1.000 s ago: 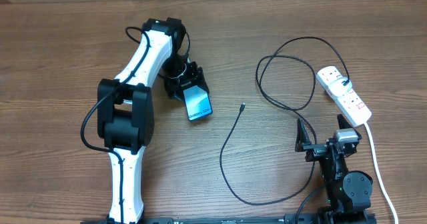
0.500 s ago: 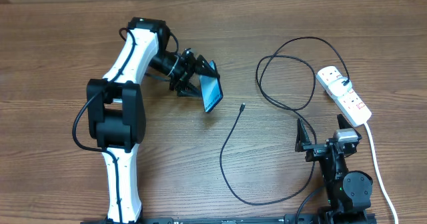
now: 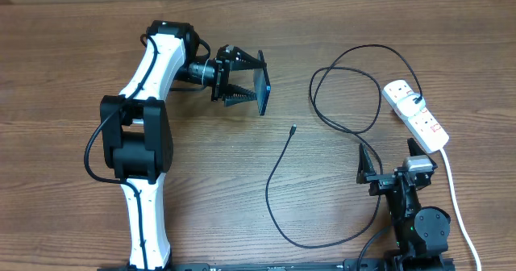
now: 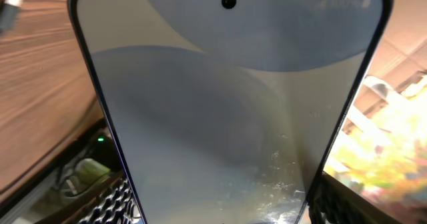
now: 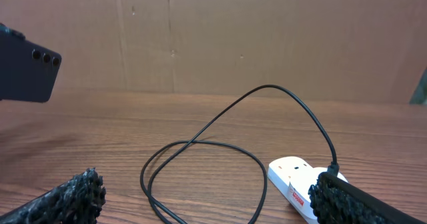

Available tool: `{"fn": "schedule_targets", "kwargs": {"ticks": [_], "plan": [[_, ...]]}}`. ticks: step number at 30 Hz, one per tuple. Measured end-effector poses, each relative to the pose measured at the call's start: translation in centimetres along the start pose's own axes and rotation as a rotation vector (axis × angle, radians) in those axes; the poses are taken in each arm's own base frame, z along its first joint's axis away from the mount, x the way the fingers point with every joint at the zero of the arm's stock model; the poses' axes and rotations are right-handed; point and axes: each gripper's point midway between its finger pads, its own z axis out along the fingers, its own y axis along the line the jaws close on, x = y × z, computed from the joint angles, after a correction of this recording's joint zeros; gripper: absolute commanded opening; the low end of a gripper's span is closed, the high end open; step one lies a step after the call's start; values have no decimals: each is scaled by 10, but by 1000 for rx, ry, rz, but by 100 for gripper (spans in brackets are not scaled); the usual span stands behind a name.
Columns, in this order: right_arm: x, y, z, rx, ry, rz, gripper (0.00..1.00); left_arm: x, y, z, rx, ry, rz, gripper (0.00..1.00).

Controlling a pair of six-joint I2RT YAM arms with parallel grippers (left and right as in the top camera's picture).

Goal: Plug charger to phone and switch on socket
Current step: 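Lift the phone with the left gripper and tilt it upright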

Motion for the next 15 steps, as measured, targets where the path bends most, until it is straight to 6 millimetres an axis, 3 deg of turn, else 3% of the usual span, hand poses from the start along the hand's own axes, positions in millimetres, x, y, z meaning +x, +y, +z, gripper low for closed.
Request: {"fn": "schedule_targets", "kwargs": {"ticks": [15], "plan": [[0,0,0,0,0,0,100,2,-13,-3,79,12,0,70]]}}
